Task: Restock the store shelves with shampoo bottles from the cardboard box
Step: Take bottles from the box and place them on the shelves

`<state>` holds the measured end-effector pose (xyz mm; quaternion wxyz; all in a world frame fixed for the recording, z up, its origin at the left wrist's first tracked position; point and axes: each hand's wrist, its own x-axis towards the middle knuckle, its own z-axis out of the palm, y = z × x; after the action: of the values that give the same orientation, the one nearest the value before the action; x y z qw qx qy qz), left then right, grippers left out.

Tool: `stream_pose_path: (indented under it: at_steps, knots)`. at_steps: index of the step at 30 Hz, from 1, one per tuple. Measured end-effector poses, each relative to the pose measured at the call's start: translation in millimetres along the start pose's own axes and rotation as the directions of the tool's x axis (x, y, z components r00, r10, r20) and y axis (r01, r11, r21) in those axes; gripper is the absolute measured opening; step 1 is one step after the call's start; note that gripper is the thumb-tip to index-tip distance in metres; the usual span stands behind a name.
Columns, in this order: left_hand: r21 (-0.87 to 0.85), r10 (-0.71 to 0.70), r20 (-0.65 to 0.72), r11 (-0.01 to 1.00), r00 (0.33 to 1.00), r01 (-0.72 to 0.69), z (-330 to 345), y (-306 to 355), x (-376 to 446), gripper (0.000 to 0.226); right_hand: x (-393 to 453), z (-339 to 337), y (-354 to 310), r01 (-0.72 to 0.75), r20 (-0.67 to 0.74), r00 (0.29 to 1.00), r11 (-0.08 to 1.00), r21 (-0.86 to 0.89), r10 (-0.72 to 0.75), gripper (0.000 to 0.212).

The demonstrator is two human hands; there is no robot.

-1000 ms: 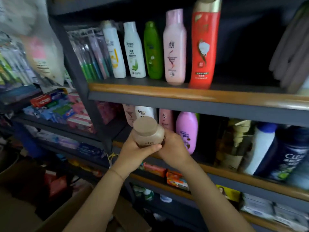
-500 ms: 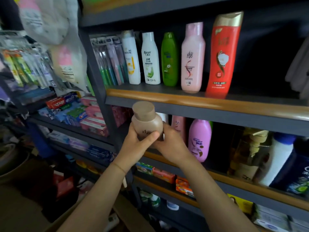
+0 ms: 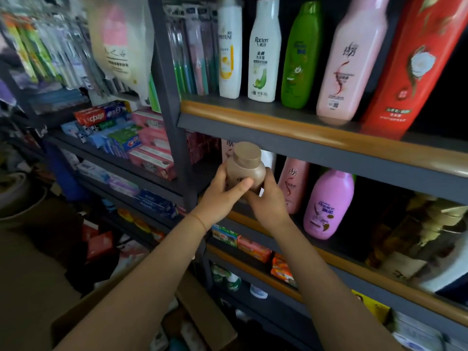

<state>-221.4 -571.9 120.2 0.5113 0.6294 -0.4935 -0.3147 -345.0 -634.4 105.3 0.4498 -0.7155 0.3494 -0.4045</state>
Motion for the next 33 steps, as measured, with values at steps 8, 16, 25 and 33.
stream_pose_path:
  at_steps: [8,16,25,33]
  knots:
    - [-0.043,-0.112,-0.095,0.993,0.989,0.108,-23,-44,28,0.063,36,46,15,-0.115,0.066,0.990,0.988,-0.101,0.122,0.036]
    - [-0.124,-0.190,-0.039,0.975,0.981,0.184,-29,-49,63,0.069,59,56,18,-0.138,0.054,0.985,0.934,-0.331,0.165,0.038]
    - [-0.296,-0.265,-0.155,0.931,0.952,0.211,-27,-72,58,0.046,32,45,25,-0.505,0.152,0.863,0.835,0.221,0.482,0.036]
    - [-0.256,-0.279,-0.095,0.934,0.956,0.248,-36,-63,79,0.068,49,60,23,-0.555,0.230,0.827,0.682,0.477,0.513,0.049]
